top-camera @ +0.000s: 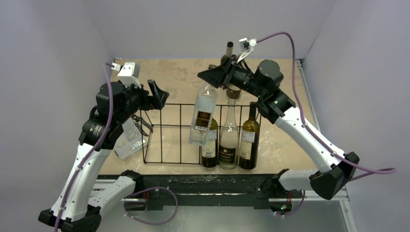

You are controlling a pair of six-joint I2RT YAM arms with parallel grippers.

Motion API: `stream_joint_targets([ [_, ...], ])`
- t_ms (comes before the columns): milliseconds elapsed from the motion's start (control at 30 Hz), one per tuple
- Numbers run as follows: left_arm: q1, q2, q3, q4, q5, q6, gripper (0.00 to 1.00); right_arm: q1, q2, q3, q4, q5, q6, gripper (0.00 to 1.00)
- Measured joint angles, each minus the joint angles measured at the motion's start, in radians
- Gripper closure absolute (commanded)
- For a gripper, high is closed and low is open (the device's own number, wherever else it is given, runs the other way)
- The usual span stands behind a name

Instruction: Put the wine bottle on the wine rack

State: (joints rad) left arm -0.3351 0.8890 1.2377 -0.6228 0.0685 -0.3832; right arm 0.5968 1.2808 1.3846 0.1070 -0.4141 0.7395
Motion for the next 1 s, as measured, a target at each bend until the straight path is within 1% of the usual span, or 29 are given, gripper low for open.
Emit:
stream_joint_targets([
  [200, 0.0, 0.001, 0.0, 0.0, -0.02, 0.0, 0.12, 0.088, 0.061, -0.037, -0.011, 0.039, -0.037, 1.0],
  [600, 0.0, -0.005, 0.0, 0.0, -0.032, 0.0, 0.12, 0.248, 0.134, -0.122, -0.018, 0.194, -0.183, 1.0],
  [733, 0.0, -0.005, 0.0, 0.0, -0.032, 0.0, 0.12, 0.285, 0.158, -0.147, -0.016, 0.236, -0.224, 1.0],
  [1000, 0.0, -0.005, 0.0, 0.0, -0.032, 0.0, 0.12, 0.326, 0.201, -0.195, -0.011, 0.269, -0.261, 1.0],
])
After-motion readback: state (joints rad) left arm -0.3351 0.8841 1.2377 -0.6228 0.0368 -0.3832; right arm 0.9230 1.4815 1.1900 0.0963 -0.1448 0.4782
